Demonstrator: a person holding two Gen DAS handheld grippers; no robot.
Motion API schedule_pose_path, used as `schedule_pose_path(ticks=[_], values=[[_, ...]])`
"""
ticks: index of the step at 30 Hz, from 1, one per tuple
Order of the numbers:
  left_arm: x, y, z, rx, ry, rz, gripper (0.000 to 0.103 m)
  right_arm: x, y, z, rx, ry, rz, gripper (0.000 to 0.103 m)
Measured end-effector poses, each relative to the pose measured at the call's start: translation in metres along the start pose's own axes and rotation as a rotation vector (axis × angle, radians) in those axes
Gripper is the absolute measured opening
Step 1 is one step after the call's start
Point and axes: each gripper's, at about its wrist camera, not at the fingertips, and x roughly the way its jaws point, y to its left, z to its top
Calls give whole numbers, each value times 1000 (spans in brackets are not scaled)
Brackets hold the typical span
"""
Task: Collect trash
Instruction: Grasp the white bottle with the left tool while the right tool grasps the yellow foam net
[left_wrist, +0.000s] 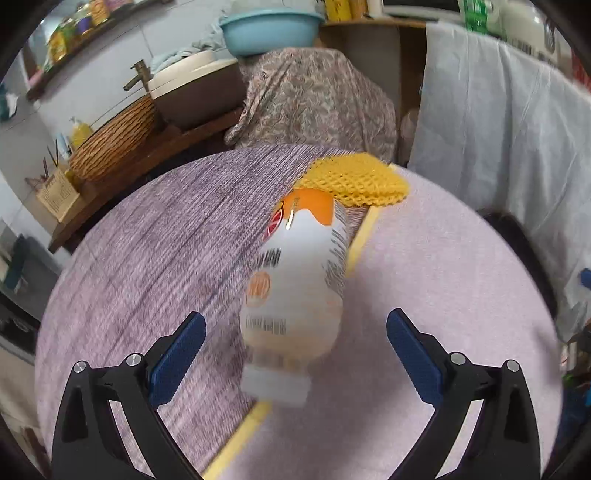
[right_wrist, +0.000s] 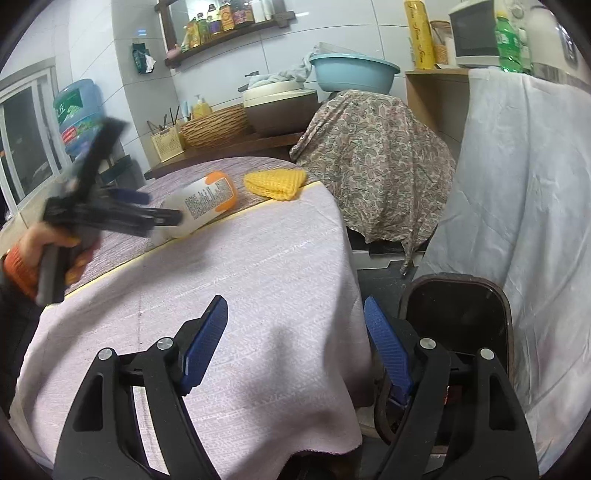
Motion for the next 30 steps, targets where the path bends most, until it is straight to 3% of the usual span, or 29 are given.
schedule_pose_path(ticks=[4, 6, 8, 9, 11, 14, 18, 24, 30], values=[[24, -2, 14, 14, 55, 17, 96, 5, 4, 5, -19, 15, -2, 76], [27, -1, 17, -4, 57, 15, 84, 9, 7, 6, -27, 26, -1, 76], [29, 2, 16, -23, 57, -3, 64, 13, 9, 8, -41, 35, -1, 76], [28, 4, 14, -44, 56, -4, 62, 16, 11, 9, -49, 41, -1, 76], [26, 7, 11, -68, 53, -8, 61, 21, 13, 11, -58, 47, 2, 76], [16, 16, 0, -159, 25, -77, 61, 31, 18, 20, -71, 61, 25, 76], [-17, 26, -27, -267, -77, -111, 61, 57, 28, 40, -122, 91, 38, 76], [-50, 38, -39, -317, -177, -105, 61, 113, 44, 88, -189, 138, 18, 76], [-58, 49, -31, -317, -203, -96, 61, 175, 64, 122, -270, 187, -39, 73]])
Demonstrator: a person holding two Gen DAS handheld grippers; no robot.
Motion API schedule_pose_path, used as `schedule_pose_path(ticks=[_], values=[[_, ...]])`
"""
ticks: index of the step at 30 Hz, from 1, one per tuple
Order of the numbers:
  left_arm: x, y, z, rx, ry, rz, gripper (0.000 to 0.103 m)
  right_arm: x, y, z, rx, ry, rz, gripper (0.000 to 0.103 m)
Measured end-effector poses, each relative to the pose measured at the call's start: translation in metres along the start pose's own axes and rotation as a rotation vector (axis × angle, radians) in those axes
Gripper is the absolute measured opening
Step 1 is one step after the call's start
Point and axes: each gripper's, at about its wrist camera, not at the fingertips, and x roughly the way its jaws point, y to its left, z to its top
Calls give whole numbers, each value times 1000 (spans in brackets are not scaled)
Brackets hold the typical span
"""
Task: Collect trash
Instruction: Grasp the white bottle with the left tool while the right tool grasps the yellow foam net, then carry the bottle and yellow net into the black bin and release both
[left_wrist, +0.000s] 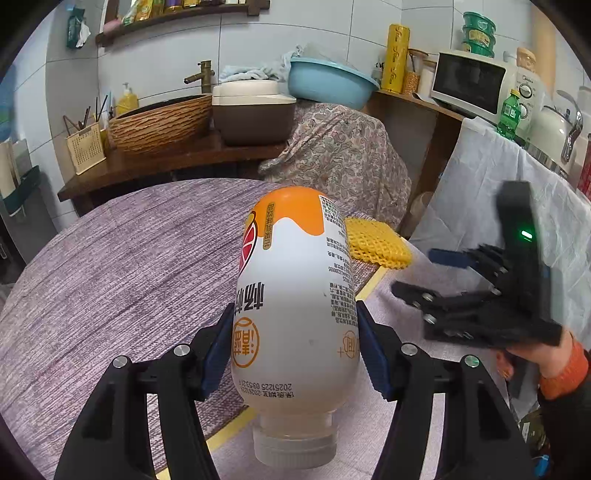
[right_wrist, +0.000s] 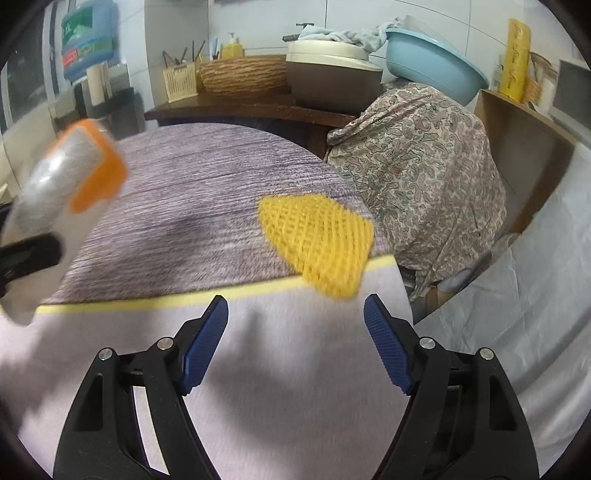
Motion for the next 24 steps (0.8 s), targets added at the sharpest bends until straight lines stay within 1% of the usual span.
schedule_pose_path(ticks=[1, 3, 5, 6, 7, 8, 10, 11, 13, 16, 18, 20, 24], values=[[1, 1, 1, -7, 1, -4, 61, 10, 2, 7, -7, 14, -6, 69], [-1, 4, 2, -16, 1, -15, 61, 25, 4, 16, -18, 40, -10, 65], [-1, 5, 3, -12, -1, -19, 61, 40, 7, 22, -45, 70, -59, 63], [-1, 4, 3, -12, -2, -22, 61, 43, 8, 24, -57, 69, -81, 58], [-2, 4, 3, -12, -4, -27, 61, 45, 9, 26, -67, 64, -95, 48], [-2, 3, 3, -10, -4, -31, 61, 46, 10, 27, -71, 61, -103, 43], [-3, 1, 2, -7, -7, -32, 61, 46, 8, 28, -87, 52, -138, 18], [-3, 0, 2, -5, -6, -33, 61, 46, 7, 29, -89, 46, -150, 15], [-3, -2, 1, -5, -7, -35, 61, 40, 1, 27, -62, 24, -141, 11], [-3, -4, 1, 1, -11, -37, 61, 25, -4, 22, -30, -26, -143, 10], [-2, -6, 0, 3, -8, -41, 61, 9, -6, 15, -8, -63, -124, 9], [0, -8, -1, 4, -3, -50, 61, -2, -6, 8, -7, -81, -107, 9], [2, -20, -5, 34, 2, -49, 61, -37, -10, -14, 40, -131, -47, 9]])
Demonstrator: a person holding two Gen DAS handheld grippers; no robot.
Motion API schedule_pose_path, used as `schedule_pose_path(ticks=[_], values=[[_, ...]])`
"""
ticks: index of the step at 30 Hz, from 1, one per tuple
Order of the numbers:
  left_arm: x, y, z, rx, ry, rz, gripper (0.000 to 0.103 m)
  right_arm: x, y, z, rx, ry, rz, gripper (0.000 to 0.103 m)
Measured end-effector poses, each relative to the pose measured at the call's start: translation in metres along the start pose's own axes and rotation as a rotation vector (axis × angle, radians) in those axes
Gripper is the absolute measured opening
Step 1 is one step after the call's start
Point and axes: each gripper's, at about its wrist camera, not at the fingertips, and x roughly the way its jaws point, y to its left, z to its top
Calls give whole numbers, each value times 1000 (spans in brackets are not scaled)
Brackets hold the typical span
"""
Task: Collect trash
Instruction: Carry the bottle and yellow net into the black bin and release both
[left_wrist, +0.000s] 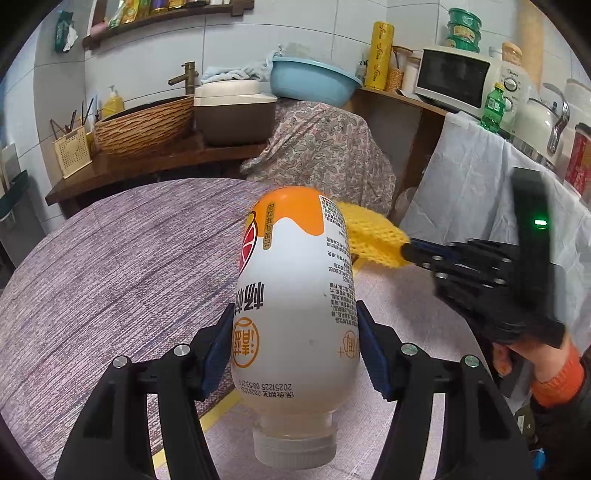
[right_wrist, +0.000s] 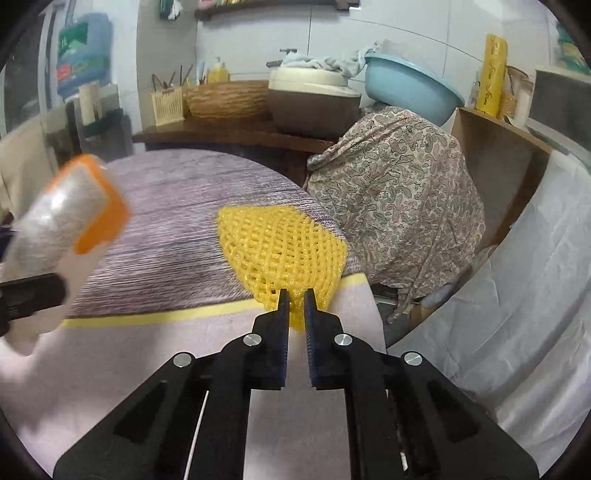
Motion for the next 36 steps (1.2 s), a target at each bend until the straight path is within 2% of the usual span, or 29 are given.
schedule_pose_path(ticks=[5, 8, 12, 17, 22, 27, 33, 36], values=[[2, -20, -6, 23, 8, -45, 61, -60, -17, -34, 58, -70, 51, 9], [-2, -46, -12, 75, 3, -86, 61, -104, -40, -66, 129, -107, 63, 9], [-10, -82, -21, 139, 0, -140, 61, -153, -74, -110, 217, -140, 24, 9], [-21, -135, -30, 233, 9, -204, 61, -188, -117, -170, 328, -121, -69, 9], [-25, -189, -35, 301, 24, -286, 61, -174, -154, -219, 462, -51, -113, 9], [-15, -227, -41, 296, 68, -345, 61, -137, -175, -246, 528, 25, -132, 9], [10, -262, -54, 296, 127, -339, 61, -92, -198, -277, 640, 95, -115, 9], [30, -272, -60, 286, 169, -322, 61, -71, -210, -291, 685, 122, -110, 14]])
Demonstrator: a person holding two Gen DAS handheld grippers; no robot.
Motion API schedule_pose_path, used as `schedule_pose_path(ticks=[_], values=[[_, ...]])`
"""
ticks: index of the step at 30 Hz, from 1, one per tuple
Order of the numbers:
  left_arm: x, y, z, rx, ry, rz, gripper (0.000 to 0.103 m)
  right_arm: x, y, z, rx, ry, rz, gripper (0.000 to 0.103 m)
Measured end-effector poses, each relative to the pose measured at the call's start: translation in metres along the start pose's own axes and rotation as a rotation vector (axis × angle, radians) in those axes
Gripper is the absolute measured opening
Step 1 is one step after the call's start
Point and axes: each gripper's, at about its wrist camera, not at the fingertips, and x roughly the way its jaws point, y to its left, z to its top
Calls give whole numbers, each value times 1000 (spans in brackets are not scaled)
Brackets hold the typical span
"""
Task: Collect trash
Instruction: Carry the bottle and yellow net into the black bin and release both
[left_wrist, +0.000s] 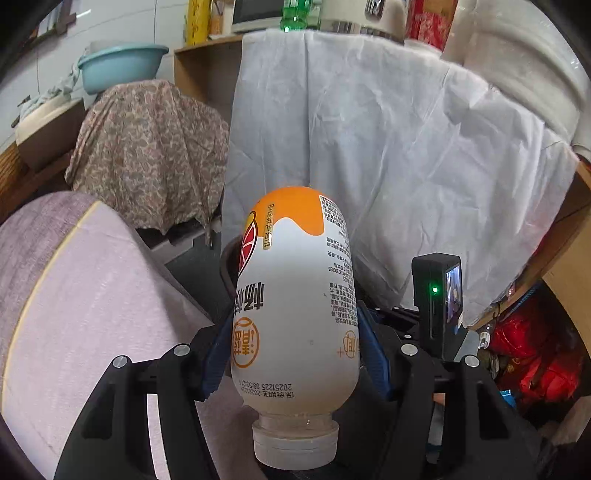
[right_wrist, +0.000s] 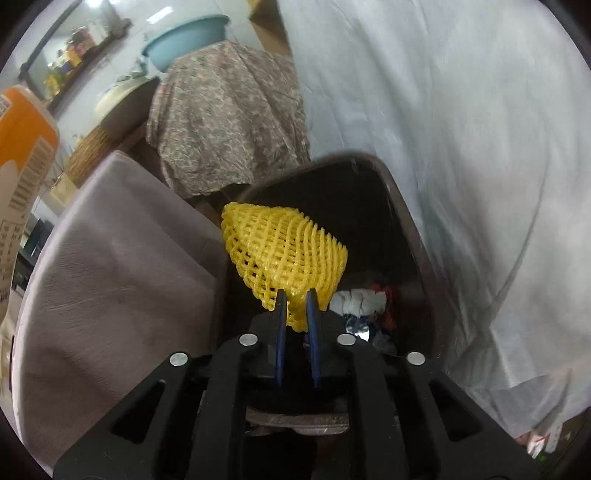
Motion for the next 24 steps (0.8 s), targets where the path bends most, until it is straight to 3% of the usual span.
schedule_pose_path(ticks=[2, 4, 8, 13, 24], values=[[15, 0, -1, -20, 30, 4, 61, 7, -6, -4, 18, 7, -15, 21], [28, -2, 0, -32, 55, 7, 61, 6, -12, -9, 39, -4, -21, 43], [50, -2, 3, -65, 96, 7, 61, -19, -13, -15, 8, -72, -63, 48], [79, -6, 10, -114, 150, -3, 61, -61, -4, -15, -74, -178, -155, 70], [146, -8, 12, -173, 279, -4, 61, -128, -3, -16, -97, -338, -280, 71]])
